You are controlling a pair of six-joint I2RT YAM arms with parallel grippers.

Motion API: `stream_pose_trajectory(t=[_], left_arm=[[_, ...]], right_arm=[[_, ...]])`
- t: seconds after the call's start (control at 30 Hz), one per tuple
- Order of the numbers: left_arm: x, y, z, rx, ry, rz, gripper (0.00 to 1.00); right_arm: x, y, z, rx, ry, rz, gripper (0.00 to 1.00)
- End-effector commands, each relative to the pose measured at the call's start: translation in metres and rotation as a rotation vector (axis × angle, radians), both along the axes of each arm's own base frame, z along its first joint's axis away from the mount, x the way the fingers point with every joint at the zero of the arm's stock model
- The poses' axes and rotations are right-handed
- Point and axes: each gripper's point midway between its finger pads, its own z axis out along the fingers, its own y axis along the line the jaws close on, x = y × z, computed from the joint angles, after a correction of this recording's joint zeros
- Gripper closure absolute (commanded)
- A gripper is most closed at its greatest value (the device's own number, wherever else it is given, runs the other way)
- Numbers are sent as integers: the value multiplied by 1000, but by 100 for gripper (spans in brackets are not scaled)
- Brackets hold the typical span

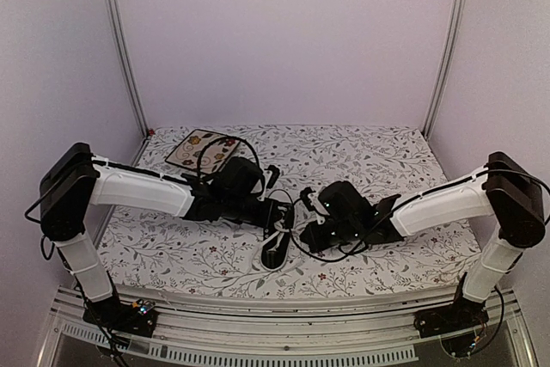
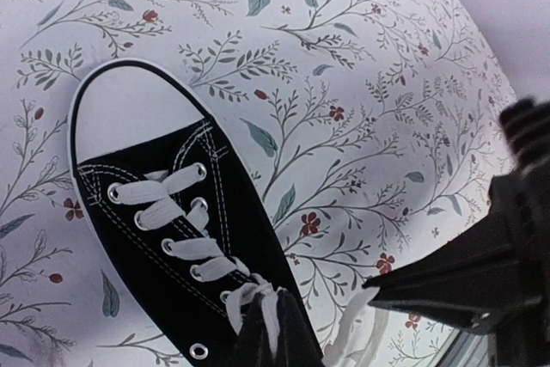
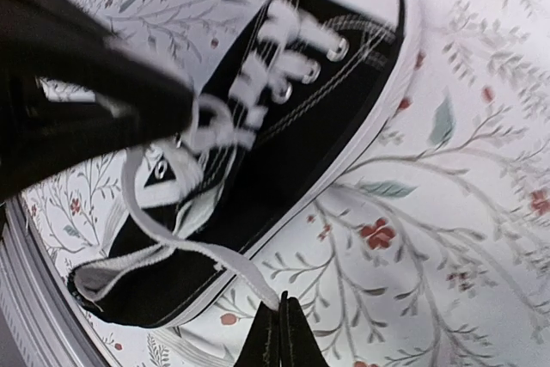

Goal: Tie the shoes

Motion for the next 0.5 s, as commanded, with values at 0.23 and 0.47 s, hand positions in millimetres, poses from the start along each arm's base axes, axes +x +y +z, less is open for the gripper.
stream_pose_trajectory(t=[0.23,0.47], left_arm=[[-6,-2,17,-94,-18,6,100],[-11,2,13,-115,-1,10,100]], right_arm=[[54,-4,40,-148,-136,19,98],[68,23,41,-29,-150,-11,98]])
